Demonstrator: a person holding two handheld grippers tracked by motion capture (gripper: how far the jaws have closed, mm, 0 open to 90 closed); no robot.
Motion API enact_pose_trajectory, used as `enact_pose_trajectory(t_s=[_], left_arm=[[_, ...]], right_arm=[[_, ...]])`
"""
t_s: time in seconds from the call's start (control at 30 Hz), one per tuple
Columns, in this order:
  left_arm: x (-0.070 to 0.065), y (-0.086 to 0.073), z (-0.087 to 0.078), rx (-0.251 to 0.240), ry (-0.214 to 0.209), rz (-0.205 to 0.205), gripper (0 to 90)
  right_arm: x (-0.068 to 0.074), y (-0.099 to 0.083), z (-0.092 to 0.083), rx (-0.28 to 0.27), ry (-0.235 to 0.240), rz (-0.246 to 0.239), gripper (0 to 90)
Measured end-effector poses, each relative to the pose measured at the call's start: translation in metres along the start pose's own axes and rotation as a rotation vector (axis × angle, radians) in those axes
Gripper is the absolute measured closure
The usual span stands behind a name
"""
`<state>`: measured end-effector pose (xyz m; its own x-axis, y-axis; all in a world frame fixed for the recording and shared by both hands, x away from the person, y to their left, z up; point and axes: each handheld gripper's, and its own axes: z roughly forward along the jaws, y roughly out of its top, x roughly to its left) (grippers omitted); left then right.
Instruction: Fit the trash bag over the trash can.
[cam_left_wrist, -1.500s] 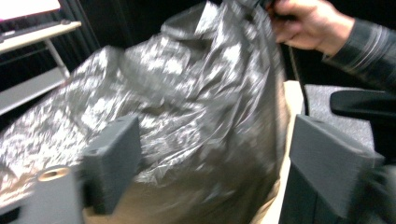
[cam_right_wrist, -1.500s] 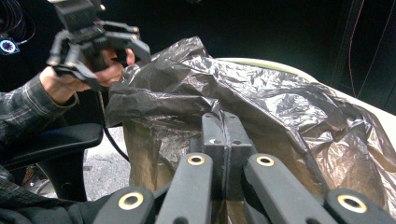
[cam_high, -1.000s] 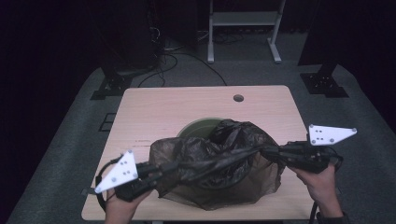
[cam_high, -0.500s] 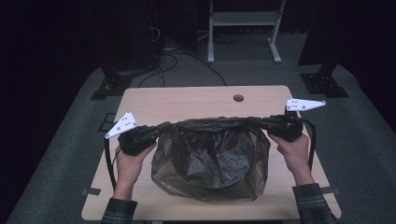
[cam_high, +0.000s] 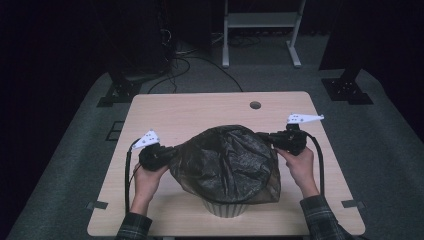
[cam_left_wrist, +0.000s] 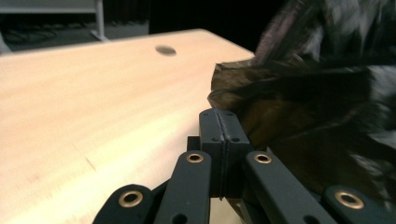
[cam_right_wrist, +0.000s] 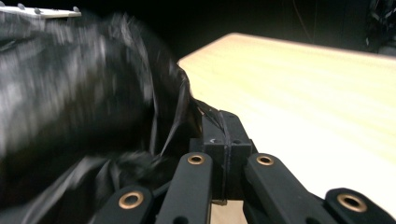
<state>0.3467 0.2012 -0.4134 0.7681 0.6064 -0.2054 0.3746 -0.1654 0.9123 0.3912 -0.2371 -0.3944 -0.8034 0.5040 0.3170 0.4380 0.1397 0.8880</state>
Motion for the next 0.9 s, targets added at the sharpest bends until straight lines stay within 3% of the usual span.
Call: enact_pose_trajectory(t_s=[0.13, 0.17, 0.2, 0.23, 0.37, 0.47, 0.63, 0.77, 0.9], left_arm=[[-0.01, -0.019, 0.001, 0.071, -0.013, 0.03, 89.5], [-0.012, -0.02, 0.0, 0.072, -0.006, 0.037, 87.4], [-0.012, -0.02, -0.002, 0.075, 0.018, 0.041, 78.8], [-0.01, -0.019, -0.007, 0.075, 0.029, 0.035, 71.6], [0.0, -0.014, -0.039, 0.002, 0.075, 0.011, 58.9], [0.004, -0.007, -0.067, -0.074, 0.043, -0.009, 52.3], [-0.008, 0.009, -0.093, -0.127, -0.013, 0.045, 40.5], [-0.022, 0.02, -0.096, -0.15, -0.061, 0.092, 33.4], [-0.035, 0.025, -0.086, -0.147, -0.13, 0.116, 26.8]], right_arm=[[0.004, -0.021, 0.001, 0.06, -0.004, -0.005, 90.0], [0.004, -0.024, 0.001, 0.071, -0.004, -0.002, 89.9], [0.005, -0.027, 0.0, 0.077, -0.008, -0.002, 83.4], [0.004, -0.028, -0.002, 0.07, -0.017, 0.003, 72.8], [-0.001, -0.023, -0.029, 0.015, -0.064, 0.013, 62.2], [-0.001, -0.017, -0.053, -0.016, -0.059, -0.004, 57.0], [0.012, -0.011, -0.082, -0.05, -0.022, -0.045, 45.5], [0.025, -0.011, -0.094, -0.053, 0.023, -0.06, 39.0], [0.035, -0.016, -0.089, -0.019, 0.076, -0.09, 36.6]])
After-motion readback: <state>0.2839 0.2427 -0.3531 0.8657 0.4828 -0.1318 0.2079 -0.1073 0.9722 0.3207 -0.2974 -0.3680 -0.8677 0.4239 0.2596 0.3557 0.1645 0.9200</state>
